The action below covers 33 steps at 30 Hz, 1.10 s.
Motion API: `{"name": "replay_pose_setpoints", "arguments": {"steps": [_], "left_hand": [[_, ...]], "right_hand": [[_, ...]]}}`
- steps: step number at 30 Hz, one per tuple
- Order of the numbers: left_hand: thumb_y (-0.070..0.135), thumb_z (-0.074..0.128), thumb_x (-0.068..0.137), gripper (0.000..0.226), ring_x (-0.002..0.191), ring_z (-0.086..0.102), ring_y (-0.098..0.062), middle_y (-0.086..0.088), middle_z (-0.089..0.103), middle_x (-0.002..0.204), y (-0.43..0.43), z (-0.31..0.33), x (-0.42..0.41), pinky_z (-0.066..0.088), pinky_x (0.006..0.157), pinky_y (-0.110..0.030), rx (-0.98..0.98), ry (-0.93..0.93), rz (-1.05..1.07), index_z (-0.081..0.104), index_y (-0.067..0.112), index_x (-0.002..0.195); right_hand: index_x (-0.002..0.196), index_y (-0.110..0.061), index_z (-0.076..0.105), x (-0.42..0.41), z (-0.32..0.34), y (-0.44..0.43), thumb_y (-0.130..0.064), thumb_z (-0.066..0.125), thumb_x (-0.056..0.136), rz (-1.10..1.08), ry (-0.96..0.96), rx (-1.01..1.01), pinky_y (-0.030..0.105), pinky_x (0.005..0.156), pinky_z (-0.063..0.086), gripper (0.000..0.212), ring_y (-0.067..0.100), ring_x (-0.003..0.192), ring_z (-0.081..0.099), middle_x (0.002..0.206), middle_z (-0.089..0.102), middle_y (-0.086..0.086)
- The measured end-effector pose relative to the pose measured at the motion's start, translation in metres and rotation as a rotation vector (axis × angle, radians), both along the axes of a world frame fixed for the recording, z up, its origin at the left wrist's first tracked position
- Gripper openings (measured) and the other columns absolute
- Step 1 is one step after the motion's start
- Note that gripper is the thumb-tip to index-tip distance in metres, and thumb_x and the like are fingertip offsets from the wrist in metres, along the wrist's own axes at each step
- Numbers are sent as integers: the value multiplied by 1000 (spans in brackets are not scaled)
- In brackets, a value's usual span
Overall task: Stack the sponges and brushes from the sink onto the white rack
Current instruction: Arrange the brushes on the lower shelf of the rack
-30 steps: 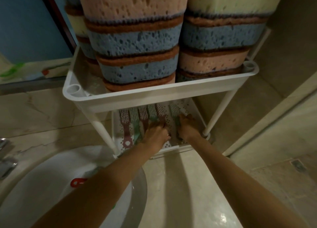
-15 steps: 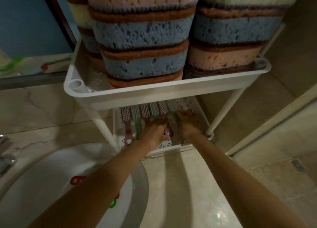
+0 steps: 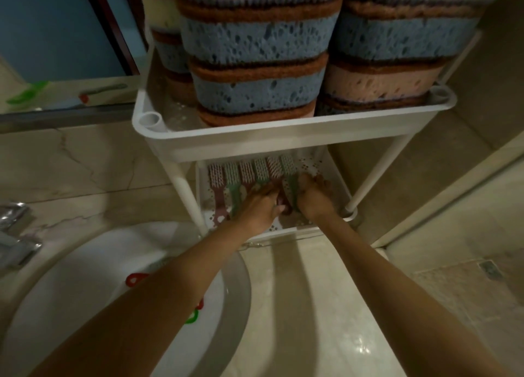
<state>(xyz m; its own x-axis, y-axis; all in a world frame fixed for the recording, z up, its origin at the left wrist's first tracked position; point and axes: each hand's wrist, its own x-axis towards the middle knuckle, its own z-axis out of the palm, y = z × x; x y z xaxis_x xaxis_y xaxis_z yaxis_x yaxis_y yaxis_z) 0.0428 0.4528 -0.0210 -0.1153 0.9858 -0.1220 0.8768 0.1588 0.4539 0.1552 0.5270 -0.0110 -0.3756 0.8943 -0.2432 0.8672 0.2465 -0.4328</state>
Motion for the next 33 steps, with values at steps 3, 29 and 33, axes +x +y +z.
{"name": "replay_pose_setpoints", "arguments": {"steps": [3,29,33], "left_hand": [[19,37,99,36,129,42,-29,-16,46,137,-24,17,2,31,103,-29,19,-119,105,50,3,128],[9,41,95,30,116,55,-29,-16,63,122,-342,-78,-83,41,98,-30,-274,-356,1045,63,1,113],[22,34,93,40,115,56,-30,-16,63,121,-338,-84,-94,42,98,-32,-310,-377,1018,64,2,112]], "right_hand": [[133,-2,43,6,2,-21,-6,46,90,-95,237,155,45,106,35,44,41,123,44,132,48,26],[125,-2,52,-151,-134,-213,-11,30,98,515,72,-529,37,90,51,36,34,114,59,127,58,19],[126,1,45,-172,-167,-196,-7,36,94,585,-193,-196,39,98,41,35,35,119,49,129,48,19]]}}
